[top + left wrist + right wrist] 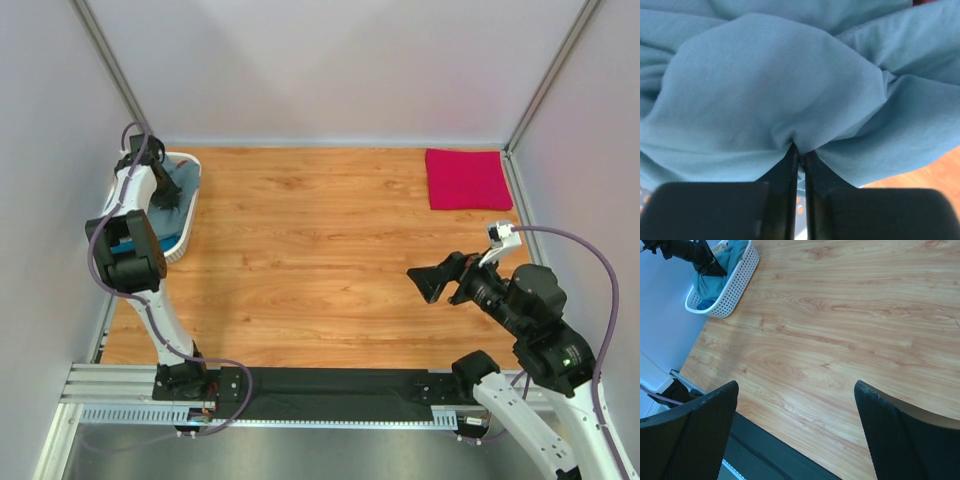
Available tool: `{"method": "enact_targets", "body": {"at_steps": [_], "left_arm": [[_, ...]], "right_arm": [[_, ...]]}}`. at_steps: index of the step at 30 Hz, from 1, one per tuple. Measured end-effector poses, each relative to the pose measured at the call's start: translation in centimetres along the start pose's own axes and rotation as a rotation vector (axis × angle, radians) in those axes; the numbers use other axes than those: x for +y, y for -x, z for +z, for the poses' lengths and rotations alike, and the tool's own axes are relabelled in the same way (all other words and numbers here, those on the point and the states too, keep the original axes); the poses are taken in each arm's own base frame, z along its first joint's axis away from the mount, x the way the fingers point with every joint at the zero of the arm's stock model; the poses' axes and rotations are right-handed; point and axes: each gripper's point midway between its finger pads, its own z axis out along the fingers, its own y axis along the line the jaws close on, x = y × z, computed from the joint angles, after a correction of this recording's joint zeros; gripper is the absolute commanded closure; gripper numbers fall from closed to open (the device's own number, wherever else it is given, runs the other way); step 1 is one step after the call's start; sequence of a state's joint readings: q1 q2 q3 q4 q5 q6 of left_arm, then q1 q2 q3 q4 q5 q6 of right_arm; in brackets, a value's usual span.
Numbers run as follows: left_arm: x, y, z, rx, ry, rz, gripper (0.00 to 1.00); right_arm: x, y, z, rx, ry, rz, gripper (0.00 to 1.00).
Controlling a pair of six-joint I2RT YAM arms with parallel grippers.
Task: Fold and stack the t-shirts
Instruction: Grab the tshirt from the pile, then move the tshirt to the center of the board, then flatten the tshirt out
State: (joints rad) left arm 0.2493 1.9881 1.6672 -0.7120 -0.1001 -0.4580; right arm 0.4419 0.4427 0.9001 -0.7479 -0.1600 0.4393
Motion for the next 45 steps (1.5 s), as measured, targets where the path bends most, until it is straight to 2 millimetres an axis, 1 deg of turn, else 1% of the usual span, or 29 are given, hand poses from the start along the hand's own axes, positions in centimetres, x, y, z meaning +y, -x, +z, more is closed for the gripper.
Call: {"method": "enact_targets", "body": {"at_steps": [1,3,5,7,9,11,13,15,16,18,19,21,22,23,25,26,27,28,29,30,31,33,34,35,36,37,40,42,45], "left_arm": [[0.0,-0.2,0.1,0.009,0.002,0.004,1.00],[0.0,-0.1,-0.1,0.021,0.000,0.020,1.00],[-0.4,0.5,-1.2,0.019,-0.012,0.025,1.00],[-1.1,1.9,-3.4,-0.015,-0.052,0.026,1.00],[-2.3,3.5,-7.1,-0.071,-0.122,0.023,1.00],[-4.1,6.1,-13.4,-0.192,-0.247,0.011,1.00],[-6.0,8.1,-21.0,-0.328,-0.394,0.003,1.00],[-8.3,9.0,-30.5,-0.486,-0.587,0.019,1.00],[-9.6,8.7,-35.4,-0.562,-0.701,0.035,1.00],[-11.8,6.2,-44.6,-0.666,-0.948,0.099,1.00],[-12.6,4.2,-47.9,-0.683,-1.060,0.138,1.00],[-13.5,-0.3,-52.4,-0.678,-1.247,0.221,1.00],[-13.7,-3.4,-53.6,-0.639,-1.336,0.267,0.98],[-13.8,-5.6,-53.7,-0.594,-1.383,0.295,0.96],[-14.4,-10.4,-51.4,-0.473,-1.458,0.349,0.89],[-15.0,-13.1,-48.7,-0.383,-1.468,0.369,0.85],[-15.5,-16.2,-45.2,-0.267,-1.451,0.382,0.77],[-15.9,-18.9,-42.0,-0.164,-1.422,0.391,0.60],[-15.9,-22.6,-38.2,-0.035,-1.380,0.408,0.57],[-15.6,-26.9,-33.6,0.107,-1.311,0.419,0.56],[-14.3,-31.1,-29.5,0.246,-1.221,0.428,0.52],[-10.7,-37.1,-24.5,0.433,-1.068,0.447,0.49],[-8.7,-39.3,-22.8,0.502,-0.992,0.450,0.45],[-7.3,-40.3,-21.6,0.524,-0.933,0.448,0.43],[-6.4,-40.5,-21.0,0.520,-0.891,0.443,0.39],[-6.4,-40.0,-20.7,0.486,-0.871,0.439,0.36],[-7.8,-37.1,-21.3,0.354,-0.861,0.436,0.32],[-9.5,-34.7,-22.0,0.272,-0.851,0.444,0.32],[-11.9,-31.7,-22.4,0.193,-0.810,0.459,0.32]], "right_arm": [[0.0,0.1,-0.1,0.001,-0.003,0.001,0.00],[0.2,0.4,-0.4,0.000,-0.007,0.002,0.00],[0.5,1.0,-0.8,-0.006,-0.003,0.001,0.01],[0.9,1.6,-1.2,-0.016,0.003,0.004,0.01],[1.2,1.9,-1.5,-0.019,0.003,0.013,0.01],[1.2,1.9,-1.8,-0.014,-0.005,0.023,0.01],[1.0,1.9,-2.0,-0.003,-0.023,0.033,0.01],[0.8,2.0,-2.3,0.003,-0.046,0.040,0.01],[0.7,2.1,-2.5,0.005,-0.058,0.044,0.01],[0.7,2.4,-2.9,-0.002,-0.074,0.051,0.01],[0.6,2.5,-3.2,-0.005,-0.082,0.056,0.01],[0.6,2.8,-3.6,-0.015,-0.093,0.067,0.01],[0.6,2.9,-3.8,-0.018,-0.099,0.075,0.01],[0.5,2.8,-4.0,-0.019,-0.106,0.084,0.01],[0.1,2.4,-4.3,-0.013,-0.126,0.101,0.01],[-0.1,2.1,-4.3,-0.012,-0.133,0.108,0.01],[-0.3,1.8,-4.3,-0.008,-0.140,0.115,0.01],[-0.7,1.3,-4.2,-0.001,-0.157,0.123,0.01],[-1.3,0.8,-4.0,0.009,-0.175,0.131,0.01],[-1.9,0.0,-3.6,0.028,-0.201,0.141,0.02],[-2.6,-0.8,-3.2,0.049,-0.223,0.150,0.02],[-4.0,-2.9,-1.9,0.110,-0.273,0.164,0.02],[-4.6,-3.8,-1.4,0.139,-0.293,0.169,0.02],[-5.3,-4.9,-0.6,0.177,-0.316,0.173,0.02],[-5.9,-5.7,0.3,0.209,-0.336,0.174,0.03],[-6.5,-6.3,1.2,0.243,-0.360,0.173,0.04],[-7.9,-6.3,5.1,0.296,-0.427,0.157,0.09],[-8.4,-6.1,7.8,0.313,-0.439,0.152,0.16],[-9.4,-7.4,11.1,0.363,-0.457,0.157,0.26]]}}
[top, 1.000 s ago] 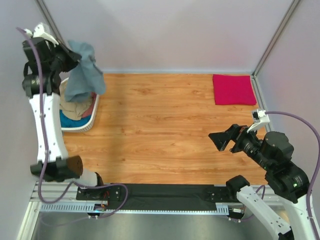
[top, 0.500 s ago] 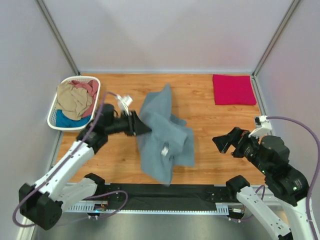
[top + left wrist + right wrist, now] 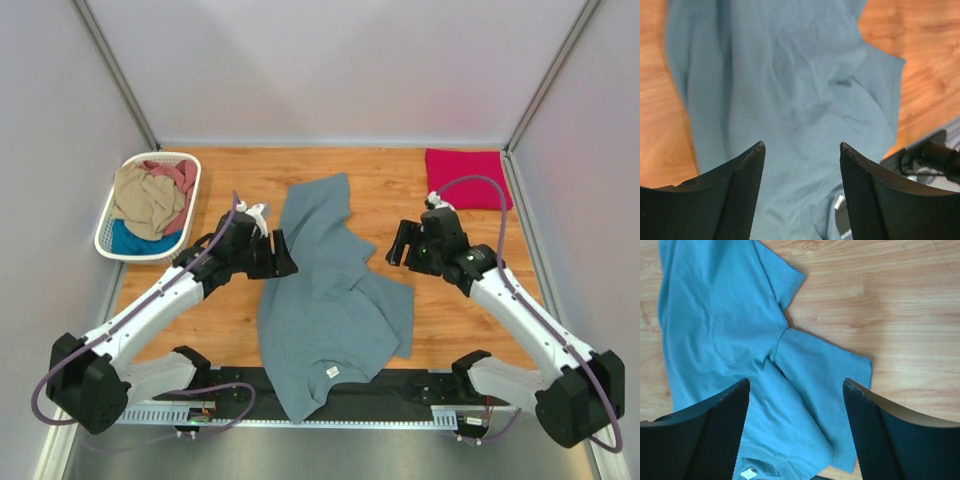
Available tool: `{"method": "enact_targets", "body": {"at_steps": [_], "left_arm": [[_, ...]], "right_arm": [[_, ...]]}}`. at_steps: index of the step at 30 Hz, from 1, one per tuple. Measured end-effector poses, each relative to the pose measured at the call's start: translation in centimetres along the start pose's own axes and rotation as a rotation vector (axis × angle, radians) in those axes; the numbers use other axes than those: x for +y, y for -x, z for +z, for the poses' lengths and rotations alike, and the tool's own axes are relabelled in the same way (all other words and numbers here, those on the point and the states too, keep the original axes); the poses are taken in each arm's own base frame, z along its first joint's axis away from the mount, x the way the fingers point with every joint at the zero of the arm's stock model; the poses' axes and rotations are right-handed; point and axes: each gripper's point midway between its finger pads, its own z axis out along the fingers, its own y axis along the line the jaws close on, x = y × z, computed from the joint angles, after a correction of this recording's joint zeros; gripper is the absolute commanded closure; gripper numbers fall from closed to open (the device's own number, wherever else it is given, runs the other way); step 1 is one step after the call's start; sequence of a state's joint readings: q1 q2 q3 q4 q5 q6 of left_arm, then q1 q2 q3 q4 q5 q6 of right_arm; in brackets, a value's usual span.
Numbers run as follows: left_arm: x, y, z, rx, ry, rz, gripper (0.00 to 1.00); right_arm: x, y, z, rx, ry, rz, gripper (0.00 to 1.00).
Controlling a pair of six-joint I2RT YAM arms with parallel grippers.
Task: Fold and stack the t-shirts
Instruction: Flatten the tshirt out
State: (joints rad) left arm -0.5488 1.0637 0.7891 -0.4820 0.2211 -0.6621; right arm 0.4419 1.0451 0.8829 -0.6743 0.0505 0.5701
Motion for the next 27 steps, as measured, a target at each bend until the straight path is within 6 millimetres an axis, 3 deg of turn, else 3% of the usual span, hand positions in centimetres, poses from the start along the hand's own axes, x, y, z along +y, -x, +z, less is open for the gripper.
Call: {"method": "enact_targets", "body": {"at_steps": [2,5,9,11,14,17,20,23,24,27], "left_arm": [[0.4,1.3,0.6,-0.011,0.050,0.014,0.32],[2.1,0.6,1.1,0.003,0.121,0.014,0.31],[5.3,-2.8,2.1,0.078,0.206,-0.009,0.32],[6.9,-4.9,2.8,0.141,0.249,-0.031,0.34],[8.6,-7.1,4.0,0.226,0.300,-0.058,0.42],[9.5,-7.9,5.2,0.269,0.339,-0.078,0.63],[9.6,-6.9,6.0,0.262,0.366,-0.077,0.86],[9.3,-5.1,7.4,0.249,0.383,-0.065,0.99],[9.3,-4.4,7.9,0.244,0.387,-0.063,1.00],[9.1,-1.3,9.7,0.230,0.395,-0.061,1.00]], "right_arm": [[-0.4,-0.7,1.8,0.030,-0.023,0.009,0.32],[-3.0,-3.4,3.7,0.089,-0.095,0.031,0.33],[-7.5,-7.2,5.0,0.168,-0.209,0.083,0.34],[-8.6,-8.2,5.4,0.186,-0.233,0.095,0.35],[-8.6,-8.5,6.3,0.191,-0.219,0.086,0.37],[-8.1,-7.8,7.5,0.166,-0.186,0.069,0.42],[-8.2,-7.9,8.7,0.173,-0.187,0.054,0.55],[-8.0,-7.5,9.3,0.170,-0.184,0.048,0.69],[-8.0,-7.6,9.4,0.175,-0.186,0.047,0.73],[-8.1,-7.8,9.3,0.185,-0.191,0.054,1.00]]}}
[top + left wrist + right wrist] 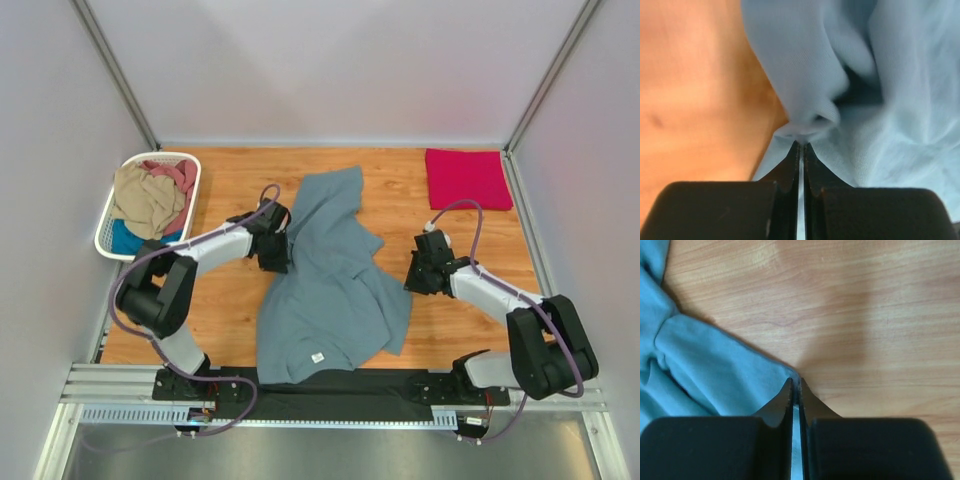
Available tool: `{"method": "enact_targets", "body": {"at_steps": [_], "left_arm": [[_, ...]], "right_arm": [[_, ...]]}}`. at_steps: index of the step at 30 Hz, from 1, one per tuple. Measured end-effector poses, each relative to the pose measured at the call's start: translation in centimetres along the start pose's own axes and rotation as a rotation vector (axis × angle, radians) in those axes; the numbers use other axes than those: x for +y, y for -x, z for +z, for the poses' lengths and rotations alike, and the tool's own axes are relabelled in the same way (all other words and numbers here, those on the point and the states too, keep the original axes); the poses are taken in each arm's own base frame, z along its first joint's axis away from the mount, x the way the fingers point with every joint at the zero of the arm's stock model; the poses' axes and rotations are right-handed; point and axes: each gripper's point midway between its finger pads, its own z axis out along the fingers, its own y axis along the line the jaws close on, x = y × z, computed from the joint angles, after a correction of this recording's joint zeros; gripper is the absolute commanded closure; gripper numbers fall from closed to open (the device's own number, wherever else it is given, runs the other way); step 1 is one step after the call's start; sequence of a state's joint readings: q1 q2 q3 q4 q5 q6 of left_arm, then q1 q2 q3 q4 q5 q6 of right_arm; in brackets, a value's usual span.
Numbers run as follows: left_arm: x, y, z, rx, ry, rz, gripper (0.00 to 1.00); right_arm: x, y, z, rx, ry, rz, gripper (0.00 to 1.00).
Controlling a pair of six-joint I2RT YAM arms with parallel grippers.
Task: Fold and stack the t-shirts
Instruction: Flatten the tshirt out
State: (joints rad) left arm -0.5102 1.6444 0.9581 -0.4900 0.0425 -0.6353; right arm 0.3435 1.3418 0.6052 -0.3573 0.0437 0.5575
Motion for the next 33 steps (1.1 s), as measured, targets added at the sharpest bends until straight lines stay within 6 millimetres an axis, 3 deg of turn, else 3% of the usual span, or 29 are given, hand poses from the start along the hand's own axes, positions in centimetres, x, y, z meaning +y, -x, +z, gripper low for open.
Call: {"method": "enact_targets", "body": {"at_steps": [2,4,5,7,8,10,12,14,16,19,21,24,28,33], "left_arm": [[-1.1,3.7,0.6,-0.042,-0.014,0.009,0.98],[-2.0,7.4,0.8,-0.072,-0.018,0.020,0.86],[-2.6,9.7,0.7,-0.097,-0.025,0.026,0.70],[-3.7,14.6,-0.1,-0.166,-0.033,0.041,0.52],[-4.1,17.0,-1.0,-0.216,-0.031,0.046,0.45],[-4.3,20.6,-3.7,-0.307,-0.010,0.043,0.43],[-4.0,21.8,-6.5,-0.373,0.006,0.040,0.40],[-3.4,20.0,-9.0,-0.396,0.020,0.049,0.41],[-3.3,16.1,-10.8,-0.383,-0.004,0.085,0.42],[-4.9,6.9,-11.7,-0.298,-0.136,0.201,0.43],[-6.3,0.7,-11.2,-0.231,-0.230,0.296,0.44],[-7.5,-7.0,-10.5,-0.098,-0.362,0.359,0.50],[-7.1,-11.4,-8.9,-0.002,-0.371,0.318,0.50],[-5.1,-11.9,-5.6,0.026,-0.188,0.237,0.45]], "right_arm": [[0.2,-0.2,-0.3,0.010,0.011,0.016,1.00],[1.1,-0.4,-0.9,0.009,0.058,0.048,1.00],[1.7,-0.7,-1.5,0.007,0.091,0.069,1.00],[3.2,-1.3,-2.8,0.002,0.163,0.096,1.00],[4.0,-1.6,-3.5,-0.001,0.199,0.106,1.00],[5.9,-2.4,-5.1,-0.005,0.276,0.118,1.00],[7.4,-3.2,-6.4,-0.005,0.334,0.126,1.00],[8.7,-4.0,-7.5,0.001,0.386,0.133,1.00],[9.7,-4.9,-8.3,0.017,0.422,0.140,1.00],[10.9,-6.1,-9.1,0.040,0.451,0.148,1.00],[11.2,-6.6,-9.3,0.043,0.453,0.146,1.00],[10.2,-6.8,-8.9,0.023,0.394,0.148,1.00],[8.2,-6.2,-9.1,-0.044,0.332,0.180,1.00],[6.9,-7.1,-9.0,-0.051,0.340,0.208,1.00]]}}
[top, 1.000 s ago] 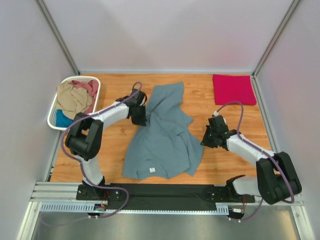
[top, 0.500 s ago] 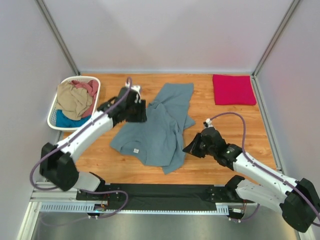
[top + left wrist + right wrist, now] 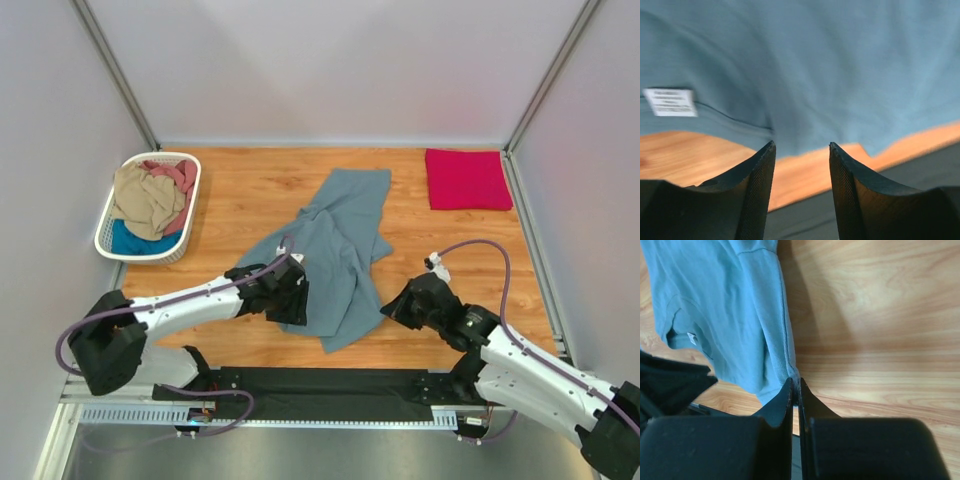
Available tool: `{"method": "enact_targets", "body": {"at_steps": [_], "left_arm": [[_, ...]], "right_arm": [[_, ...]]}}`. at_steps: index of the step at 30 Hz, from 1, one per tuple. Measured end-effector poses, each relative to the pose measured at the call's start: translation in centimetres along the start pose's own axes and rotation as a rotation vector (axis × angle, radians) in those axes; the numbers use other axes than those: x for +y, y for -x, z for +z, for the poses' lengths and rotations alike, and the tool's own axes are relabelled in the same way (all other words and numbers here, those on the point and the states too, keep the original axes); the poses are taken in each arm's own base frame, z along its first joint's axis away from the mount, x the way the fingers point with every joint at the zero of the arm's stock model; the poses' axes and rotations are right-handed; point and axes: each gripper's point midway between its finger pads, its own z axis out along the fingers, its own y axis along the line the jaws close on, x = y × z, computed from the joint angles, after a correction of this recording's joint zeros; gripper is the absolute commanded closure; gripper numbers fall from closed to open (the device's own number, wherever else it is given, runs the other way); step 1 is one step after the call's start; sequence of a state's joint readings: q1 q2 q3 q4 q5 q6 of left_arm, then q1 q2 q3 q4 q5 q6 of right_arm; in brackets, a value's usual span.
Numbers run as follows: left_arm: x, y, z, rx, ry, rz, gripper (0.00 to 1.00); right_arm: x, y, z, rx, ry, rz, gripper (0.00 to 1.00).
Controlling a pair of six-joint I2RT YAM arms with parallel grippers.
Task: Fold and stack the t-shirts
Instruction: Flatten the tshirt out
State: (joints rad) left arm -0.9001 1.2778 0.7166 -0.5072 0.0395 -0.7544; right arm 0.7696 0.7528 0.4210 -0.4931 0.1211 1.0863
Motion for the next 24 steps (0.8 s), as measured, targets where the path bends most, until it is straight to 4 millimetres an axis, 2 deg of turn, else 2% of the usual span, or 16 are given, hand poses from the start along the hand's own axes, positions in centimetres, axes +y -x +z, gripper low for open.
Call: {"method": "enact_targets", "body": {"at_steps": [4,6,8,15,18,21,24], "left_arm": [[3.9,0.2,2.3,0.045,0.178,-0.092,0.44],[5.1,1.4,2.7,0.047,0.238,-0.131,0.44],[5.6,3.5,3.1,0.031,0.269,-0.157,0.43],[8.0,12.4,5.6,0.001,0.349,-0.213,0.41],[9.7,18.5,6.2,-0.030,0.375,-0.222,0.40],[10.9,24.7,4.6,-0.128,0.396,-0.195,0.38],[10.4,27.4,0.8,-0.227,0.398,-0.159,0.37]], "right_arm": [[-1.4,-0.9,-0.2,0.006,0.012,0.013,1.00],[-1.3,-1.1,-0.4,0.006,0.035,0.017,1.00],[-1.2,-1.2,-0.5,0.009,0.052,0.022,1.00],[-1.4,-3.1,0.2,0.060,0.061,0.032,1.00],[-1.3,-4.3,0.6,0.091,0.042,0.006,0.99],[-1.1,-4.9,1.1,0.113,0.007,-0.016,0.91],[0.0,-4.5,1.6,0.112,-0.014,-0.023,0.75]]}}
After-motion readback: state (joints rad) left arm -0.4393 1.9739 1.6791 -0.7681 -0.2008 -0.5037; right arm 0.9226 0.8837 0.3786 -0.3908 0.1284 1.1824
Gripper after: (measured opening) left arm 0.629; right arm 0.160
